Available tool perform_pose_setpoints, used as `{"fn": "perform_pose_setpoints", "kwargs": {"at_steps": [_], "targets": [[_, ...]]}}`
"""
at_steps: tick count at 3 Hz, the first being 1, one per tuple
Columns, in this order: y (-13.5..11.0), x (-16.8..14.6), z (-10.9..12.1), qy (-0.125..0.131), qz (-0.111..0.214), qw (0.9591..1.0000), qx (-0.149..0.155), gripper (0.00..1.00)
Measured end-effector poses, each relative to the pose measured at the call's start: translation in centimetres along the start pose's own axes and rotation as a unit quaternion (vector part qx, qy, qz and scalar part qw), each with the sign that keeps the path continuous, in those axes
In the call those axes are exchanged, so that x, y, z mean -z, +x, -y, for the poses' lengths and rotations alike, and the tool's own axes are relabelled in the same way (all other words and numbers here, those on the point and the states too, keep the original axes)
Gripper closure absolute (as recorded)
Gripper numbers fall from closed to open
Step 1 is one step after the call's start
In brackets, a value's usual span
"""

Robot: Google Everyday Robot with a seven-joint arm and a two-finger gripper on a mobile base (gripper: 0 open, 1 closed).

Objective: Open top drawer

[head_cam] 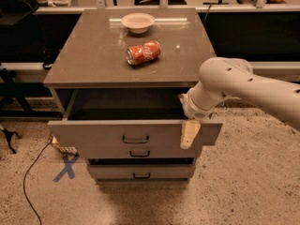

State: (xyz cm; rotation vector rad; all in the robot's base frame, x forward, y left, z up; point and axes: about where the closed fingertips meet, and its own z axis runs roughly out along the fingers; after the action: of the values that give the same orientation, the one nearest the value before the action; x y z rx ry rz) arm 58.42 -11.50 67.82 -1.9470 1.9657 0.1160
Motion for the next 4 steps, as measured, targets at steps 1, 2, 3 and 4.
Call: {"fn": "perform_pose_setpoints", "kwargs": {"at_steps": [1, 2, 3, 4], "targets": [[0.5, -0.8, -0.2, -0.023, -0.022, 0.9995, -0.009, 0.0], [1.0, -1.2, -0.8, -0.042, -0.034, 0.9983, -0.023, 0.14], [1.7, -0.8, -2.3, -0.063, -0.048, 0.9958, -0.046, 0.39], [2.6, 0.1, -4.5, -0.075, -0.06, 0.9924, -0.077, 0.62]]}}
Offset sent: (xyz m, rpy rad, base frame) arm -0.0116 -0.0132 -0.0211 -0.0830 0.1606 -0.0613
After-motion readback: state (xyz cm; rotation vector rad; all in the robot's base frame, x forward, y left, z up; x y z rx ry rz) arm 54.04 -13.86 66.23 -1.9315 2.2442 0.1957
